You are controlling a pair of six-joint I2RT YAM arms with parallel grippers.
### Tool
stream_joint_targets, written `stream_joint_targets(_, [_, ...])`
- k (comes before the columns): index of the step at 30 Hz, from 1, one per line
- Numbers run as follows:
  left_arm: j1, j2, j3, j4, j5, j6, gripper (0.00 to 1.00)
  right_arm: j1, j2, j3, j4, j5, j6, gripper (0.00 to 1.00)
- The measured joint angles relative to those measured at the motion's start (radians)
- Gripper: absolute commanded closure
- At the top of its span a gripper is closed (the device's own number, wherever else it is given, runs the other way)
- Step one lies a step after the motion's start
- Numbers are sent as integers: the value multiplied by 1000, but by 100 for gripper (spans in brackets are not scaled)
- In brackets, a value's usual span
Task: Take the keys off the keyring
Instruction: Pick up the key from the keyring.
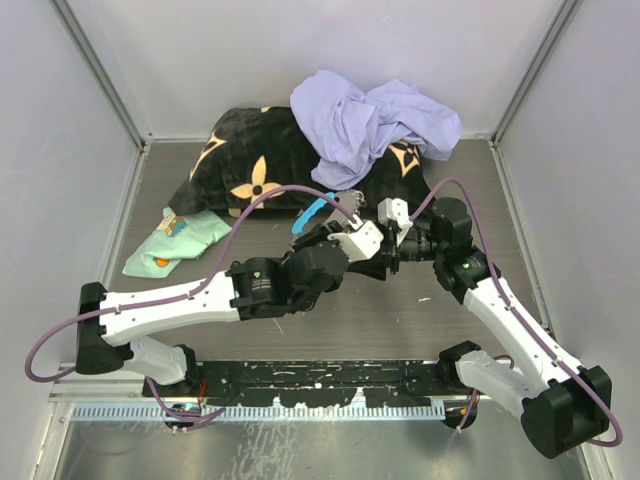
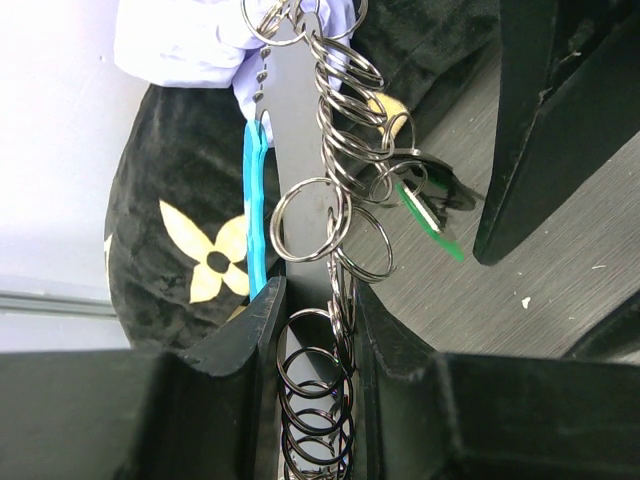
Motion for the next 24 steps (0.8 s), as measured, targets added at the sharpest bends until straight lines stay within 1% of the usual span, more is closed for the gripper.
stream_joint_targets(10, [0,5,44,-58,-17,-76,100,0,-1,-23,89,106,81,44])
stream_joint_targets(24, [2,11,47,-124,-3,-152,100,0,-1,-25,130,168,117,39])
